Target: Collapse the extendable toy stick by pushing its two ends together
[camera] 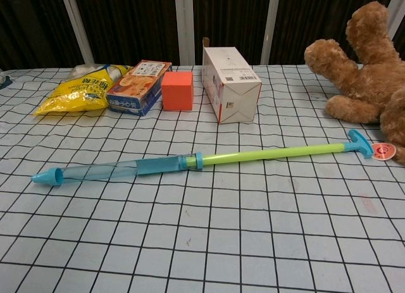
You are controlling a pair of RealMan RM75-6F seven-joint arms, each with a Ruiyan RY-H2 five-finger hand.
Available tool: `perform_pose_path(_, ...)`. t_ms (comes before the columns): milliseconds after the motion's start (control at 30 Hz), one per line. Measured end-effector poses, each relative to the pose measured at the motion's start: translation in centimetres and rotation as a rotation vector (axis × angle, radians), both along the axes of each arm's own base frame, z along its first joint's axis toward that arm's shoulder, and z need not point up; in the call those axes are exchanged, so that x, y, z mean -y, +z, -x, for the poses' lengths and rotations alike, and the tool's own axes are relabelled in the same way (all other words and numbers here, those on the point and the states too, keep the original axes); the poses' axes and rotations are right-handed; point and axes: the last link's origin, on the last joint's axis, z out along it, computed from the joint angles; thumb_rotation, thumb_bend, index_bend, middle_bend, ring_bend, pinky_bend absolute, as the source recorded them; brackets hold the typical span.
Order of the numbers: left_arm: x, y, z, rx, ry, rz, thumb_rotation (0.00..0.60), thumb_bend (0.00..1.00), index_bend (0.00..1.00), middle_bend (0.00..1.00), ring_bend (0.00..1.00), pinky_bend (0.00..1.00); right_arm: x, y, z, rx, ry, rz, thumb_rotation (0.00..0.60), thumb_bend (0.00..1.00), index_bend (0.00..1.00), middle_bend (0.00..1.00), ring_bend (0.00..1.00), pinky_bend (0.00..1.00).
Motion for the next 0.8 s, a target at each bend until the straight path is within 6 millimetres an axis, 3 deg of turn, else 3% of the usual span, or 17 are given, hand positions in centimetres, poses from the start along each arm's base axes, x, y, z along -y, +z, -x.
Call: perform_pose_path(800,-0.01,0.03,-0.07,0.005,-0.001,0.004,0.6,0.1,0.0,0.0,0.0,0.0,0.58,0.18,-0.46,0.028,0.024,-0.008,0.6,0.21,0.0,0.0,0.0,0.0)
